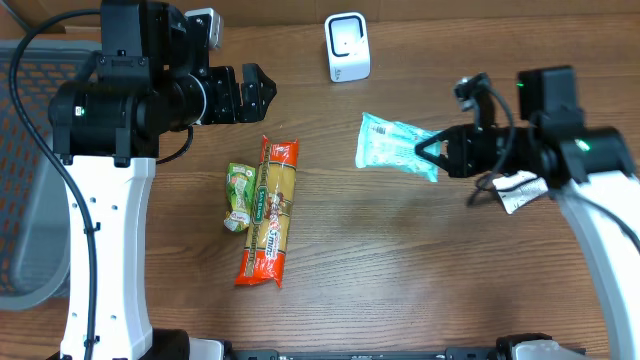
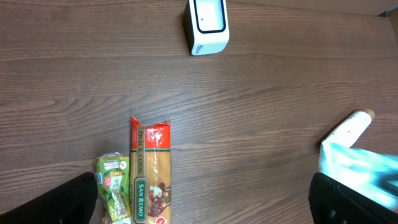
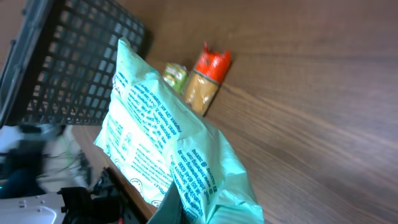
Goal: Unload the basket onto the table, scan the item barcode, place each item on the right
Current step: 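Lift the wipes pack and hold it over the white scanner, then carry the wipes pack to the right side and release it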
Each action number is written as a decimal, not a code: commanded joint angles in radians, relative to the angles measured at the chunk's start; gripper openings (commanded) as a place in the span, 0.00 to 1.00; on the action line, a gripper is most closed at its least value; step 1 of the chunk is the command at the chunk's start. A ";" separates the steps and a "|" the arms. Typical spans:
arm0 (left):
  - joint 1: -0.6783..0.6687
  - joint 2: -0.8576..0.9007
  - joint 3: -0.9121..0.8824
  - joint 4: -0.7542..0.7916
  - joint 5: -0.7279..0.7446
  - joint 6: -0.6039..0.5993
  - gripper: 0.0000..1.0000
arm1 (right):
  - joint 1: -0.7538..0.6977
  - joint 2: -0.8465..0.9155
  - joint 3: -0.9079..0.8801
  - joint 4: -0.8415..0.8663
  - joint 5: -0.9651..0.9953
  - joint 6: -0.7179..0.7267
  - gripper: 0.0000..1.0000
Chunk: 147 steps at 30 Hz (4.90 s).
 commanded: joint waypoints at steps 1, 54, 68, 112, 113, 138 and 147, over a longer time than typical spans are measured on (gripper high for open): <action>0.004 0.007 0.005 0.001 0.008 0.001 1.00 | 0.004 -0.101 0.034 -0.024 0.059 -0.011 0.04; 0.004 0.007 0.005 0.001 0.008 0.001 1.00 | 0.408 1.006 0.824 0.752 1.571 -1.089 0.04; 0.004 0.007 0.005 0.001 0.008 0.001 0.99 | 0.428 1.006 0.823 0.699 1.546 -1.090 0.04; 0.004 0.007 0.005 0.001 0.008 0.001 0.99 | -0.364 0.465 0.301 -0.180 0.595 0.222 0.04; 0.004 0.007 0.005 0.001 0.008 0.001 0.99 | -0.390 0.465 0.254 -0.132 0.595 0.237 0.04; 0.005 0.007 0.005 0.001 0.008 0.001 1.00 | -0.372 0.364 0.400 -0.322 0.359 0.227 0.82; 0.004 0.007 0.005 0.001 0.008 0.001 1.00 | -0.028 0.368 0.261 -0.217 0.182 0.234 1.00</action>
